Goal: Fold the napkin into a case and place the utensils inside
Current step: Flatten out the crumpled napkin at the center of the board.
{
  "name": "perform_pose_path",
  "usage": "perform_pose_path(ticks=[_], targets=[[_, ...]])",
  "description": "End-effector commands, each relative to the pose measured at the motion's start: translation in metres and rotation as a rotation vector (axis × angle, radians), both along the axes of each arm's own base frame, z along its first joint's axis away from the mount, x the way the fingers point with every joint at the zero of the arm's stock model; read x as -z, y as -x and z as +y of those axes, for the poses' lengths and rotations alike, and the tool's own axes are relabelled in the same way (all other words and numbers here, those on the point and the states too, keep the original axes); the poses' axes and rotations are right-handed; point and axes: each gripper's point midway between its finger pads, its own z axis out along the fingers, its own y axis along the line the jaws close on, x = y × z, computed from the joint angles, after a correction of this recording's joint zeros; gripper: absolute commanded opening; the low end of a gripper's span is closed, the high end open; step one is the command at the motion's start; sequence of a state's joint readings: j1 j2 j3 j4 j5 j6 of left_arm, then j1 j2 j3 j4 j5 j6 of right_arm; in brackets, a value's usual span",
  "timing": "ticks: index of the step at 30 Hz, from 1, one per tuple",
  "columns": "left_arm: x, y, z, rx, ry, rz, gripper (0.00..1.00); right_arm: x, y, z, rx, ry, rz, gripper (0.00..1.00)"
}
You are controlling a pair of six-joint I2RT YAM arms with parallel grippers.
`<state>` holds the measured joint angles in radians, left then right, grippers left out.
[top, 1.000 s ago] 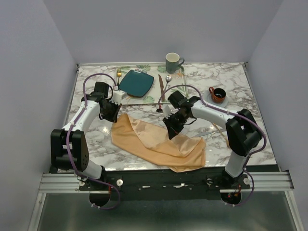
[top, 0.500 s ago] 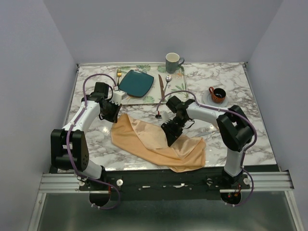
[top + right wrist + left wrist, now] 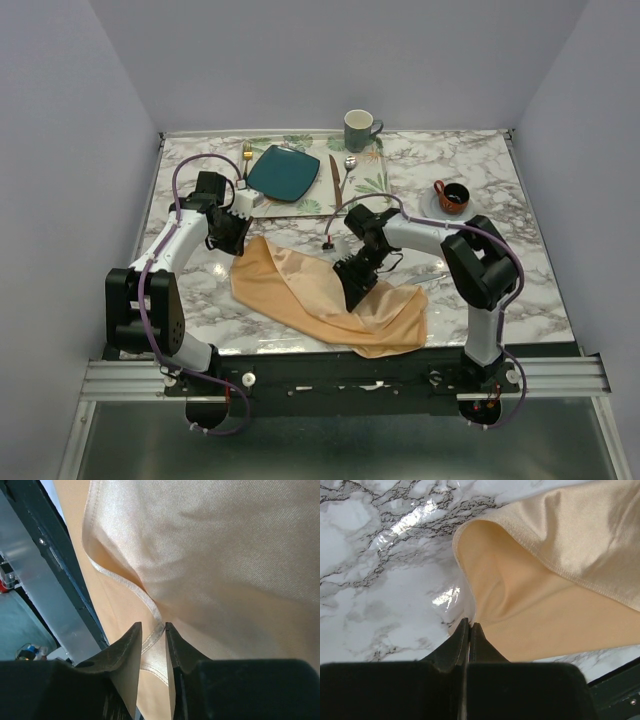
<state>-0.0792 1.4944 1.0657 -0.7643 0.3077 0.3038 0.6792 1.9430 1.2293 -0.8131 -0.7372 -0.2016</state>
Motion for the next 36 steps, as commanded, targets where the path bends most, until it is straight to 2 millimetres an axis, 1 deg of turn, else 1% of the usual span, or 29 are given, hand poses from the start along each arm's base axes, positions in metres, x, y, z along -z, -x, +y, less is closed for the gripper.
perform_pose_path(ticks=[1,3,6,9,12,16,18,21,22,27,28,30,31,33,35,36], targets=[[-0.002,0.002,-0.001,0.01,0.016,-0.014,0.0,0.007,0.001,-0.004,0.035,0.048,0.062,0.34],[-0.002,0.002,-0.001,0.011,0.018,-0.014,0.0,0.012,-0.001,-0.011,0.063,0.089,0.072,0.38],[-0.003,0.001,-0.001,0.013,0.017,-0.015,0.0,0.016,0.002,-0.017,0.081,0.105,0.123,0.4],[-0.002,0.001,-0.001,0.015,0.016,-0.014,0.0,0.016,0.009,-0.019,0.083,0.103,0.176,0.41],[-0.002,0.0,-0.001,0.012,0.017,-0.013,0.0,0.012,0.011,-0.015,0.08,0.079,0.197,0.42],[-0.002,0.001,-0.001,0.011,0.018,-0.012,0.0,-0.002,0.012,-0.003,0.08,0.002,0.239,0.41],[-0.002,0.001,-0.001,0.008,0.019,-0.011,0.0,-0.005,0.013,-0.001,0.07,-0.016,0.254,0.4],[-0.003,0.0,-0.001,0.005,0.02,-0.012,0.0,-0.005,0.016,-0.002,0.071,-0.014,0.269,0.37],[-0.003,0.0,-0.002,0.006,0.021,-0.012,0.0,-0.003,0.016,-0.002,0.071,-0.012,0.273,0.33],[-0.004,0.0,-0.002,0.0,0.026,-0.014,0.0,0.001,0.016,-0.005,0.072,0.005,0.271,0.26],[-0.004,0.001,-0.002,-0.003,0.027,-0.01,0.0,0.002,0.017,-0.005,0.072,0.011,0.271,0.2],[-0.005,0.001,-0.002,-0.002,0.029,-0.016,0.0,0.002,0.018,-0.007,0.072,0.015,0.274,0.15],[-0.005,0.001,-0.002,-0.002,0.029,-0.016,0.0,0.002,0.018,-0.007,0.071,0.015,0.272,0.1],[-0.008,0.0,-0.001,-0.006,0.031,-0.025,0.0,-0.003,0.014,-0.007,0.07,0.007,0.244,0.01],[-0.014,0.0,-0.001,-0.008,0.041,-0.034,0.0,-0.012,0.005,-0.004,0.074,-0.012,0.203,0.01],[-0.017,0.0,-0.001,-0.01,0.044,-0.037,0.0,-0.023,-0.002,-0.003,0.078,-0.035,0.156,0.01]])
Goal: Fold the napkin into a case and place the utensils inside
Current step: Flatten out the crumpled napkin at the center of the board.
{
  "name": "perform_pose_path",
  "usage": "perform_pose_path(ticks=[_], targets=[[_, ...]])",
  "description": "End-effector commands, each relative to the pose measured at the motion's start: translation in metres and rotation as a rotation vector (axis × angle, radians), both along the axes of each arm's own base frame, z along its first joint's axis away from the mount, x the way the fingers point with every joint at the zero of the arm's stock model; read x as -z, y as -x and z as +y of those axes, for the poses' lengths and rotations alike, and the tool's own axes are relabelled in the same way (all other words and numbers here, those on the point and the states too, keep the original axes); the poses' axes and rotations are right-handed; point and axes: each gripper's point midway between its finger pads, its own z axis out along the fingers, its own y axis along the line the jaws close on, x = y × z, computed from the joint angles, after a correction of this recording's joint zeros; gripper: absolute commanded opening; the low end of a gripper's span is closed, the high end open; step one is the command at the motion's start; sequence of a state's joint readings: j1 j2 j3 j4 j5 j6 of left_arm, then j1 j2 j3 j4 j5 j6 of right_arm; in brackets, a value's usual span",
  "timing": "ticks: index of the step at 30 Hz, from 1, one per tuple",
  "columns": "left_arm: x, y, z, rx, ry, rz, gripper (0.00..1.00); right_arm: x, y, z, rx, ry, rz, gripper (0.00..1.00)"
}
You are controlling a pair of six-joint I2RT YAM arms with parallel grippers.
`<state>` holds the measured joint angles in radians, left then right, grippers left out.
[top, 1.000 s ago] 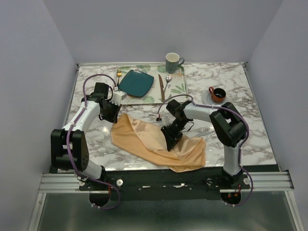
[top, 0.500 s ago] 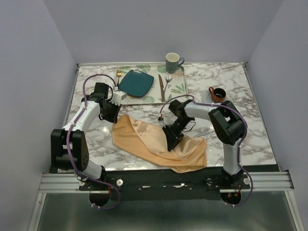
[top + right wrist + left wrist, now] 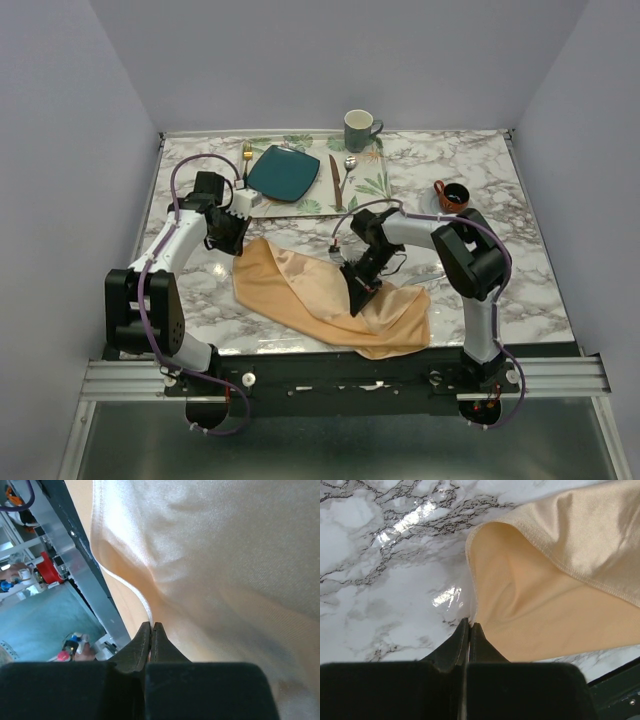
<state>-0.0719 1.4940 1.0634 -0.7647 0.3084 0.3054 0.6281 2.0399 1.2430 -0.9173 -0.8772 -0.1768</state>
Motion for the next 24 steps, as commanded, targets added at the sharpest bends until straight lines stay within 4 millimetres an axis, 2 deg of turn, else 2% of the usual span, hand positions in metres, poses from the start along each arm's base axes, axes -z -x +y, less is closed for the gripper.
perform_pose_path(ticks=[1,3,5,7,8,9,10,12,13,15,16,17,18,19,20,21,23,24], targets=[[-0.024,-0.002,-0.002,-0.011,0.049,-0.047,0.0,-0.032,-0.024,0.005,0.013,-0.055,-0.128,0.01],[-0.036,-0.005,0.0,-0.023,0.051,-0.074,0.0,-0.058,-0.046,0.006,0.03,-0.085,-0.258,0.01],[-0.056,-0.012,0.004,-0.04,0.05,-0.129,0.0,-0.077,-0.068,0.001,0.058,-0.079,-0.375,0.01],[-0.075,-0.021,0.009,-0.058,0.04,-0.191,0.0,-0.111,-0.095,-0.005,0.11,-0.102,-0.512,0.01],[-0.086,-0.024,0.013,-0.067,0.034,-0.228,0.0,-0.118,-0.107,-0.013,0.128,-0.071,-0.572,0.01],[-0.094,-0.027,0.015,-0.074,0.025,-0.255,0.0,-0.134,-0.123,-0.02,0.14,-0.068,-0.649,0.01],[-0.107,-0.034,0.019,-0.085,0.014,-0.295,0.0,-0.145,-0.129,-0.027,0.137,-0.057,-0.72,0.01],[-0.125,-0.04,0.023,-0.103,0.006,-0.344,0.0,-0.152,-0.147,-0.048,0.132,-0.001,-0.847,0.0],[-0.141,-0.046,0.024,-0.112,0.001,-0.386,0.0,-0.162,-0.154,-0.053,0.142,-0.001,-0.89,0.01],[-0.161,-0.049,0.024,-0.12,0.008,-0.441,0.0,-0.187,-0.168,-0.066,0.167,0.004,-0.987,0.01],[-0.18,-0.054,0.024,-0.124,0.014,-0.492,0.0,-0.208,-0.176,-0.068,0.179,-0.012,-1.051,0.01],[-0.196,-0.053,0.024,-0.127,0.018,-0.539,0.0,-0.222,-0.181,-0.073,0.174,-0.005,-1.116,0.01],[-0.209,-0.053,0.025,-0.138,0.021,-0.576,0.0,-0.245,-0.181,-0.077,0.186,-0.021,-1.183,0.01],[-0.232,-0.055,0.026,-0.144,0.023,-0.637,0.0,-0.262,-0.181,-0.078,0.195,-0.035,-1.239,0.01],[-0.248,-0.051,0.029,-0.16,0.014,-0.683,0.0,-0.285,-0.185,-0.08,0.214,-0.058,-1.32,0.01],[-0.261,-0.049,0.031,-0.17,0.009,-0.717,0.0,-0.311,-0.178,-0.084,0.236,-0.086,-1.394,0.01],[-0.293,-0.037,0.035,-0.194,0.01,-0.808,0.0,-0.34,-0.174,-0.09,0.262,-0.112,-1.496,0.01],[-0.301,-0.031,0.035,-0.195,0.009,-0.832,0.0,-0.352,-0.169,-0.093,0.272,-0.126,-1.534,0.01]])
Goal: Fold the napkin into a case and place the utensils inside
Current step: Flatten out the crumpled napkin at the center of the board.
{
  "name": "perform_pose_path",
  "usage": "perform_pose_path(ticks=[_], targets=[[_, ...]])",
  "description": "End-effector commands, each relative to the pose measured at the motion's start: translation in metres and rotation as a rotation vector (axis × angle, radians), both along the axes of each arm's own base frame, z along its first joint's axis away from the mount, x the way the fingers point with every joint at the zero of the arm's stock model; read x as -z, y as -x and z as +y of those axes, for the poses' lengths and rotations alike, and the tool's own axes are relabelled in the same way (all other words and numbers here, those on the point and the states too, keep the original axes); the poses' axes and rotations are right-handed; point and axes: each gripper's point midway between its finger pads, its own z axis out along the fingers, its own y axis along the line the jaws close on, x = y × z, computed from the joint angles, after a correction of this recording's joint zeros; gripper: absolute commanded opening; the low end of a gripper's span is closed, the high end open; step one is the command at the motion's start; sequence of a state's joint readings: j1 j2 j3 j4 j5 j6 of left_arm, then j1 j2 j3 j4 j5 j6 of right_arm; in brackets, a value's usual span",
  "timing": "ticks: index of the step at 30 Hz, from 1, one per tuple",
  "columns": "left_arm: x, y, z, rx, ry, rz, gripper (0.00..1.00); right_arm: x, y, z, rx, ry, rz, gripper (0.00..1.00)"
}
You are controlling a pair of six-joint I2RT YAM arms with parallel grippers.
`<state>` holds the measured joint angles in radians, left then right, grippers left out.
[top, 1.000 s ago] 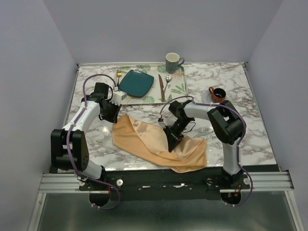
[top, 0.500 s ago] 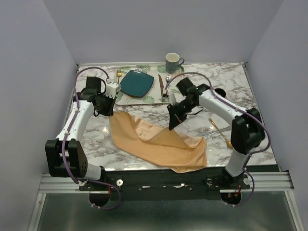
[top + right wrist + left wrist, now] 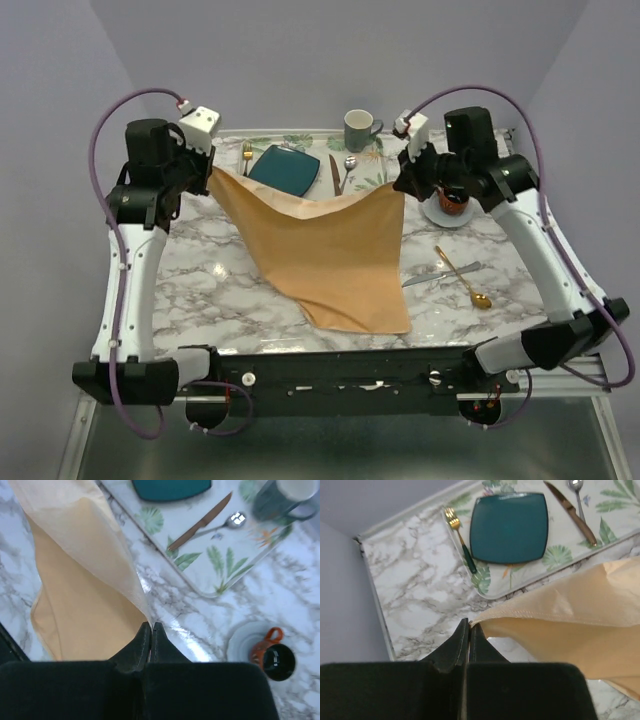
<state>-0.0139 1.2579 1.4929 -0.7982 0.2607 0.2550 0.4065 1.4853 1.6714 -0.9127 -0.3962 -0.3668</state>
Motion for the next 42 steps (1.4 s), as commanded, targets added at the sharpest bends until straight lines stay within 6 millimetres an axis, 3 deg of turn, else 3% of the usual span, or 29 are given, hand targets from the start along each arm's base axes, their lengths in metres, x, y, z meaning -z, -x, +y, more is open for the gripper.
perform_pose_path(ticks=[1,4,7,11,17,21,24,28,31,32,34,35,37,41,42], targets=[[-0.082,0.029,0.012,-0.073,-0.004,-0.24,0.0,-0.111,0.017,-0.026,0.045,-0.063,-0.391,0.01],[-0.107,0.057,0.015,-0.072,-0.022,-0.328,0.0,-0.144,0.041,-0.034,0.034,-0.101,-0.49,0.01],[-0.128,0.089,0.017,-0.056,-0.065,-0.43,0.0,-0.164,0.063,-0.04,0.016,-0.132,-0.541,0.01],[-0.162,0.146,0.016,-0.036,-0.096,-0.609,0.0,-0.195,0.119,-0.049,-0.048,-0.219,-0.624,0.01],[-0.193,0.217,0.019,-0.048,-0.114,-0.805,0.0,-0.21,0.178,-0.056,-0.11,-0.311,-0.622,0.01],[-0.195,0.241,0.013,-0.021,-0.088,-0.829,0.0,-0.228,0.213,-0.058,-0.133,-0.414,-0.601,0.01],[-0.197,0.248,0.01,-0.016,-0.056,-0.826,0.0,-0.243,0.227,-0.06,-0.127,-0.462,-0.585,0.01],[-0.2,0.244,0.007,-0.006,-0.031,-0.805,0.0,-0.238,0.219,-0.058,-0.111,-0.455,-0.539,0.01],[-0.193,0.231,0.004,0.012,-0.028,-0.76,0.0,-0.227,0.196,-0.057,-0.044,-0.437,-0.496,0.01],[-0.185,0.219,0.003,0.014,-0.028,-0.722,0.0,-0.221,0.176,-0.059,0.027,-0.413,-0.476,0.01],[-0.177,0.204,0.004,0.013,-0.034,-0.692,0.0,-0.214,0.156,-0.062,0.106,-0.401,-0.444,0.01],[-0.163,0.187,0.006,0.006,-0.041,-0.641,0.0,-0.209,0.141,-0.064,0.156,-0.382,-0.435,0.01],[-0.155,0.167,0.008,-0.006,-0.055,-0.623,0.0,-0.197,0.115,-0.059,0.199,-0.349,-0.394,0.01],[-0.11,0.107,0.012,-0.02,-0.07,-0.502,0.0,-0.164,0.067,-0.051,0.239,-0.261,-0.368,0.01],[-0.097,0.089,0.013,-0.023,-0.072,-0.459,0.0,-0.147,0.053,-0.051,0.246,-0.216,-0.357,0.01]])
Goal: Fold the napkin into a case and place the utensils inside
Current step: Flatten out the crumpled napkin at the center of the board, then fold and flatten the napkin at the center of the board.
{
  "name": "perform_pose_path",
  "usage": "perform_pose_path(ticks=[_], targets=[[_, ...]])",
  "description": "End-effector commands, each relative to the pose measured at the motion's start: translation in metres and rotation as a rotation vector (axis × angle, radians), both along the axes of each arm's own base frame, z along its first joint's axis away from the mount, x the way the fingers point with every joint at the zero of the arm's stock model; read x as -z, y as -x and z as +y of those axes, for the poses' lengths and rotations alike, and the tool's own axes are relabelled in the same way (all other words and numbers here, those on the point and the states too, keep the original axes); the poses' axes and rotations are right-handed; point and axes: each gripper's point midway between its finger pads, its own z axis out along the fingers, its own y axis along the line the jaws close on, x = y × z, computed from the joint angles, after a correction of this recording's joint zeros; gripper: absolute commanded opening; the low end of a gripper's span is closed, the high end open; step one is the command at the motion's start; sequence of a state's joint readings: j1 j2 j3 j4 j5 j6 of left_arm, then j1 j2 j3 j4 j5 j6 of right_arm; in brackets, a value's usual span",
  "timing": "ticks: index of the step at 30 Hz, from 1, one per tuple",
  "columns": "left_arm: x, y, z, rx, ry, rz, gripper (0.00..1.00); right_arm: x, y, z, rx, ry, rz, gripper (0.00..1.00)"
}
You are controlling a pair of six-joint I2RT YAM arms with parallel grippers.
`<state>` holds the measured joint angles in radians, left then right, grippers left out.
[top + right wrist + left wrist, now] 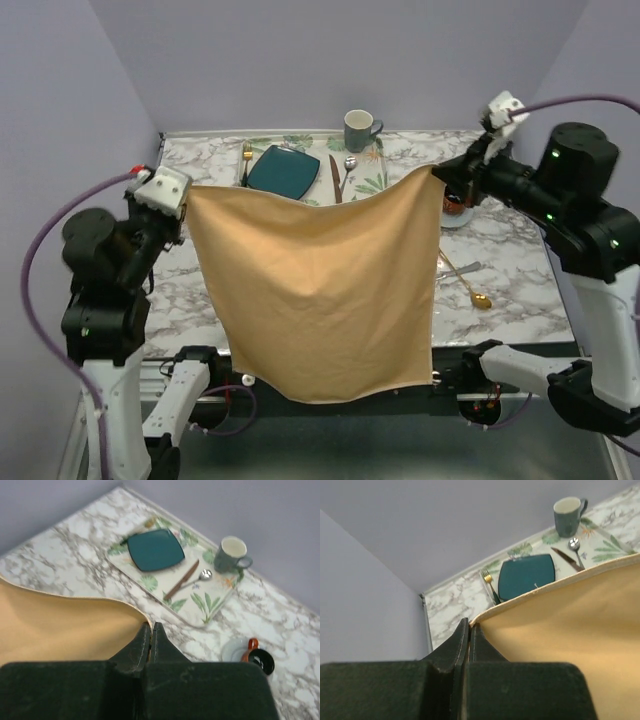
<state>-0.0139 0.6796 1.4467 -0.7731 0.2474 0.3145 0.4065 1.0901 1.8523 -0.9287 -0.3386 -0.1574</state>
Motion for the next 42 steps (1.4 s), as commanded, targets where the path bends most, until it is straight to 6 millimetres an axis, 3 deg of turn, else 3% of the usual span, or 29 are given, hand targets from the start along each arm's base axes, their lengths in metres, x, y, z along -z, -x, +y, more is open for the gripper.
perform_pose_path(ticks=[1,3,4,8,9,11,12,14,15,16,17,18,19,20,21,24,26,27,31,32,33,34,35,36,38,39,41,42], targets=[[0.042,-0.077,0.006,-0.037,-0.013,0.105,0.0,0.056,-0.068,-0.001,0.133,0.115,0.077,0.01],[0.072,-0.107,0.008,-0.045,-0.016,0.18,0.0,0.073,-0.095,-0.004,0.174,0.138,0.086,0.01],[0.074,-0.119,0.007,-0.042,-0.019,0.169,0.0,0.08,-0.106,-0.005,0.186,0.141,0.098,0.01],[0.119,-0.166,0.004,-0.025,-0.013,0.254,0.0,0.129,-0.168,-0.002,0.19,0.156,0.191,0.01],[0.142,-0.182,0.004,-0.03,-0.006,0.311,0.0,0.141,-0.179,0.0,0.171,0.158,0.22,0.01],[0.159,-0.203,0.006,-0.043,-0.001,0.335,0.0,0.154,-0.199,0.002,0.16,0.155,0.243,0.01],[0.183,-0.219,0.006,-0.048,-0.002,0.39,0.0,0.184,-0.216,0.004,0.142,0.163,0.31,0.01],[0.196,-0.239,0.006,-0.048,-0.001,0.397,0.0,0.2,-0.235,0.008,0.125,0.156,0.335,0.01],[0.218,-0.252,0.005,-0.048,0.001,0.442,0.0,0.223,-0.248,0.01,0.109,0.152,0.385,0.01],[0.222,-0.261,0.005,-0.042,-0.001,0.44,0.0,0.232,-0.255,0.012,0.097,0.148,0.404,0.01],[0.223,-0.27,0.003,-0.037,0.004,0.439,0.0,0.24,-0.262,0.013,0.09,0.144,0.416,0.01],[0.245,-0.281,0.004,-0.039,0.005,0.484,0.0,0.234,-0.272,0.012,0.085,0.133,0.4,0.01],[0.251,-0.288,0.003,-0.037,0.007,0.494,0.0,0.256,-0.282,0.012,0.083,0.138,0.439,0.01],[0.248,-0.297,0.003,-0.041,0.017,0.491,0.0,0.257,-0.289,0.013,0.078,0.13,0.437,0.01],[0.263,-0.304,0.001,-0.038,0.026,0.526,0.0,0.252,-0.297,0.012,0.077,0.123,0.422,0.01],[0.27,-0.314,-0.002,-0.021,0.035,0.548,0.0,0.265,-0.311,0.003,0.084,0.121,0.434,0.01],[0.269,-0.316,-0.003,-0.016,0.032,0.547,0.0,0.266,-0.311,0.0,0.071,0.118,0.44,0.01],[0.267,-0.316,0.009,-0.036,0.031,0.544,0.0,0.265,-0.31,0.0,0.055,0.121,0.434,0.01],[0.261,-0.298,0.007,0.002,0.022,0.563,0.0,0.265,-0.283,0.005,-0.028,0.128,0.449,0.01],[0.267,-0.288,0.007,0.012,0.017,0.583,0.0,0.279,-0.269,0.005,-0.054,0.133,0.49,0.01],[0.257,-0.279,0.005,0.03,0.006,0.564,0.0,0.267,-0.257,0.008,-0.101,0.134,0.462,0.01],[0.26,-0.268,0.005,0.055,-0.032,0.581,0.0,0.272,-0.249,0.009,-0.119,0.139,0.474,0.01],[0.274,-0.253,0.001,0.093,-0.048,0.619,0.0,0.284,-0.234,0.008,-0.137,0.151,0.52,0.01],[0.267,-0.241,-0.002,0.117,-0.066,0.612,0.0,0.291,-0.226,0.006,-0.167,0.182,0.516,0.01],[0.291,-0.211,-0.003,0.166,-0.115,0.697,0.0,0.298,-0.206,0.002,-0.193,0.222,0.54,0.01],[0.287,-0.2,-0.003,0.175,-0.134,0.689,0.0,0.315,-0.194,-0.004,-0.212,0.265,0.559,0.01],[0.308,-0.173,-0.003,0.197,-0.158,0.751,0.0,0.32,-0.175,-0.009,-0.229,0.302,0.569,0.01],[0.304,-0.162,-0.005,0.209,-0.164,0.738,0.0,0.331,-0.163,-0.013,-0.246,0.328,0.581,0.01]])
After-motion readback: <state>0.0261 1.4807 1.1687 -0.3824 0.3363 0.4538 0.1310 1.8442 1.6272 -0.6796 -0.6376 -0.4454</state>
